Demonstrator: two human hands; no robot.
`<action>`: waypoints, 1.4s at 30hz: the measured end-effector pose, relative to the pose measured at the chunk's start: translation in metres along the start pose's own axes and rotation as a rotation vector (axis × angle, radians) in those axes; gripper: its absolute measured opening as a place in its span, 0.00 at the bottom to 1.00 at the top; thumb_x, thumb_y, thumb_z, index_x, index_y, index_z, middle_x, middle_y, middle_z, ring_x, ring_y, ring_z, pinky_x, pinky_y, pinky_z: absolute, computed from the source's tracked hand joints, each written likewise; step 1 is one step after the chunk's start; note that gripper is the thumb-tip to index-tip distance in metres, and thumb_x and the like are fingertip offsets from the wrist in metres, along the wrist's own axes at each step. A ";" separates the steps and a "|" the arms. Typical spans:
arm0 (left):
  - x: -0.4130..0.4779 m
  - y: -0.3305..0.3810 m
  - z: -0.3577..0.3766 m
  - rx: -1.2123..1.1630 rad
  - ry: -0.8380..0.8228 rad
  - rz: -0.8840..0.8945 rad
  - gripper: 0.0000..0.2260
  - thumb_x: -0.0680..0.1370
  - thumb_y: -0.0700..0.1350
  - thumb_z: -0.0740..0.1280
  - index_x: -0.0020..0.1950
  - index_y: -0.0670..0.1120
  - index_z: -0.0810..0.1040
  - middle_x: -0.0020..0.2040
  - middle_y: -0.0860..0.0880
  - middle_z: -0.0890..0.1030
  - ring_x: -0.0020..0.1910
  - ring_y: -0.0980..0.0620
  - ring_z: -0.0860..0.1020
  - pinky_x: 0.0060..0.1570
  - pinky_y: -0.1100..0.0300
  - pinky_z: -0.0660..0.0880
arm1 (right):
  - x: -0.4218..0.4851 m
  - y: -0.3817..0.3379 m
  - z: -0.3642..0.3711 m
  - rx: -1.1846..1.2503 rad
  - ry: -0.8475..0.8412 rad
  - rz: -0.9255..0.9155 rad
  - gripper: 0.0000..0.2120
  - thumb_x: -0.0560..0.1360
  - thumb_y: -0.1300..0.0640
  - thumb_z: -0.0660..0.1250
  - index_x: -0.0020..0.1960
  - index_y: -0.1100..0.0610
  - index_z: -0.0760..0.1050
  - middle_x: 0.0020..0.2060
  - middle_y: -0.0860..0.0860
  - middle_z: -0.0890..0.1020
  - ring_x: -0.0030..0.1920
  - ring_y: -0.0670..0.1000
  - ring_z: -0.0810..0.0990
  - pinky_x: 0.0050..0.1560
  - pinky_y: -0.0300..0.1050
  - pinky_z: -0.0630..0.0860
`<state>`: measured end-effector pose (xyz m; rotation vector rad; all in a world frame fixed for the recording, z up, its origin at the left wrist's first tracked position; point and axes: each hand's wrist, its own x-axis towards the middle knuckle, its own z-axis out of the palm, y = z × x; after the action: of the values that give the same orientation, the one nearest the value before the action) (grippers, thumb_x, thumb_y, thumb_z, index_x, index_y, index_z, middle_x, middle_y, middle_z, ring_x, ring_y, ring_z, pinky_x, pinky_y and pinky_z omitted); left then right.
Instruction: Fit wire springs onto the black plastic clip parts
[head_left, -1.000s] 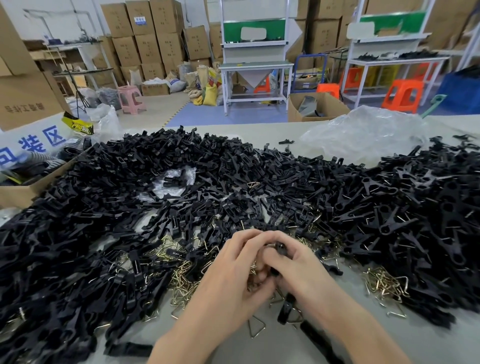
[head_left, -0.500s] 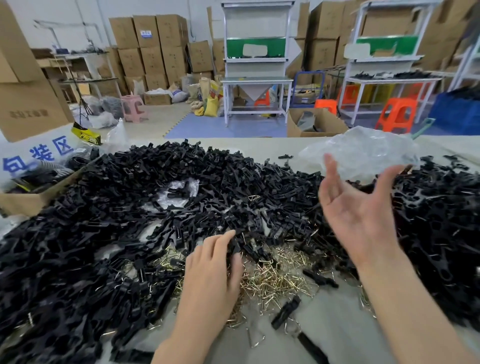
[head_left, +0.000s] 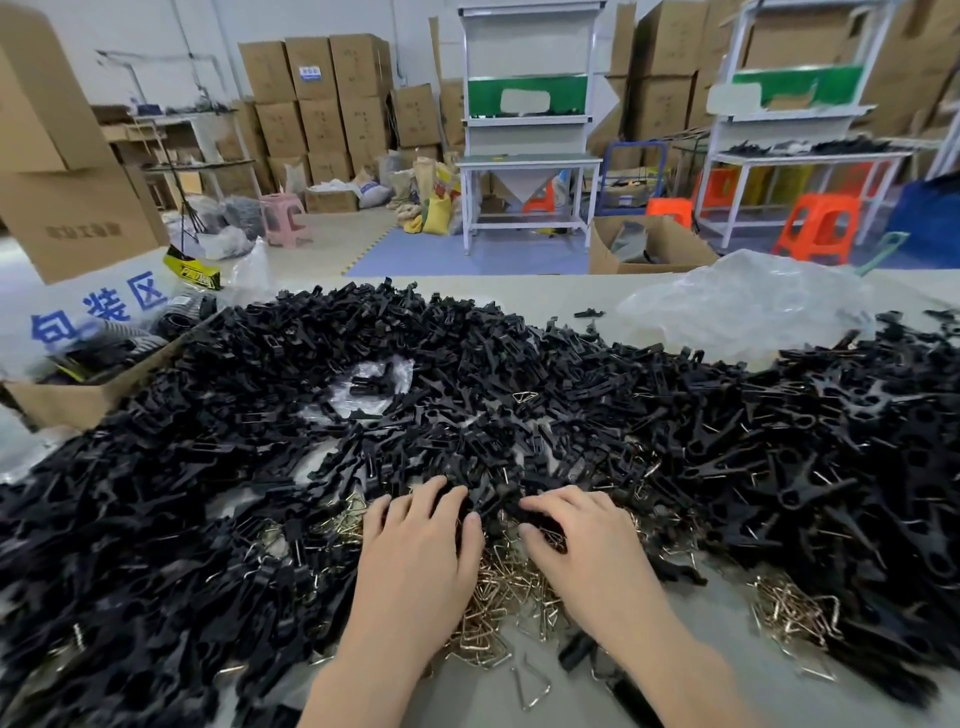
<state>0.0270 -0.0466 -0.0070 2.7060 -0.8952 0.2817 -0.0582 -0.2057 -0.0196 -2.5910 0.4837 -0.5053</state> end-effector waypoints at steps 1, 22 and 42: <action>0.000 0.001 -0.001 -0.006 0.012 0.015 0.20 0.84 0.57 0.53 0.72 0.55 0.73 0.73 0.56 0.72 0.69 0.54 0.72 0.74 0.53 0.57 | 0.000 -0.001 0.000 -0.002 0.006 0.002 0.14 0.80 0.42 0.61 0.64 0.40 0.77 0.58 0.35 0.77 0.62 0.42 0.70 0.63 0.41 0.63; 0.002 0.001 -0.004 -0.052 0.045 0.013 0.14 0.81 0.59 0.56 0.64 0.59 0.73 0.57 0.57 0.79 0.55 0.53 0.77 0.58 0.56 0.69 | -0.006 -0.005 -0.021 0.702 0.154 0.138 0.21 0.79 0.53 0.71 0.62 0.30 0.71 0.54 0.32 0.79 0.57 0.36 0.80 0.57 0.28 0.74; -0.003 0.011 -0.008 -0.508 0.320 -0.026 0.12 0.79 0.55 0.65 0.61 0.55 0.80 0.63 0.54 0.71 0.59 0.60 0.66 0.60 0.52 0.71 | -0.006 -0.006 -0.027 0.977 0.139 0.164 0.19 0.82 0.64 0.64 0.66 0.45 0.74 0.52 0.43 0.85 0.54 0.46 0.85 0.59 0.39 0.79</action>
<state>0.0170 -0.0503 0.0021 2.1291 -0.7190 0.4048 -0.0736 -0.2080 0.0041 -1.5791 0.3584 -0.6559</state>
